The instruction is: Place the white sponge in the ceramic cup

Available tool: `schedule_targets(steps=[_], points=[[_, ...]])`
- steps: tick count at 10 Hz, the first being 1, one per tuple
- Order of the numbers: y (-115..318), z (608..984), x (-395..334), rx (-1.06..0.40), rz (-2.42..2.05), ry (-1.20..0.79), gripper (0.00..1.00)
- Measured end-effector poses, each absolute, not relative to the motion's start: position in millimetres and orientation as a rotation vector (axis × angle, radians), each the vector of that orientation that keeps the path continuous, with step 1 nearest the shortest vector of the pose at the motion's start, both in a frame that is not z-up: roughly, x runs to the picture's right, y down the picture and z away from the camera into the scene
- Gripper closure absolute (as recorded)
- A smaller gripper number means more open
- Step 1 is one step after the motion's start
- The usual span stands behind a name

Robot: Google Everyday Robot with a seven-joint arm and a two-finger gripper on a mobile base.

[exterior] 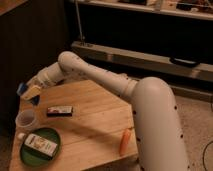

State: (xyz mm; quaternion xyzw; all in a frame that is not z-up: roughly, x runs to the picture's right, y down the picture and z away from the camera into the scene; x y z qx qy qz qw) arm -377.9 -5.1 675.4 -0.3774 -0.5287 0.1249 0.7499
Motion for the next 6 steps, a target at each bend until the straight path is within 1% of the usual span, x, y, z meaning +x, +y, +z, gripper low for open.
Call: schedule_targets(steps=[4, 6], points=[[-5.3, 657.4, -385.0, -0.83, 0.215, -1.175, 1.0], [2.5, 648.6, -387.5, -0.857, 0.186, -1.183, 1.0]])
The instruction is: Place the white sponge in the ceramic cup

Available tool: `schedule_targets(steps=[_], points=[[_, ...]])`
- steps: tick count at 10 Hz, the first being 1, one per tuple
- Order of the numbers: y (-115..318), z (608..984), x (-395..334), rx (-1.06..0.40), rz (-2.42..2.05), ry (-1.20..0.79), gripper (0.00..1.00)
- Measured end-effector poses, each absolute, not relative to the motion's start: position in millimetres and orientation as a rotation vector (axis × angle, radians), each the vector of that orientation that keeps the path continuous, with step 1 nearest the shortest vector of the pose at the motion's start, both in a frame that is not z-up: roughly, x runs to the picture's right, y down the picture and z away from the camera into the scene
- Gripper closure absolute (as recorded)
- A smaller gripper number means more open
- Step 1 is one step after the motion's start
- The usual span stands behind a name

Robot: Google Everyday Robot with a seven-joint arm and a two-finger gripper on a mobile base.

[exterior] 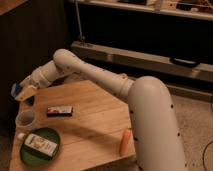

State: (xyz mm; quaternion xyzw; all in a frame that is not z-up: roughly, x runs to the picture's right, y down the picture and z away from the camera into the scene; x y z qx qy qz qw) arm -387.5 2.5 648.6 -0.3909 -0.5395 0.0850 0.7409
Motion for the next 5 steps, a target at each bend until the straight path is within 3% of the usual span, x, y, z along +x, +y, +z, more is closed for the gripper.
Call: schedule_targets(steps=[5], points=[[37.1, 641.6, -409.7, -0.911, 0.096, -1.277, 1.0]])
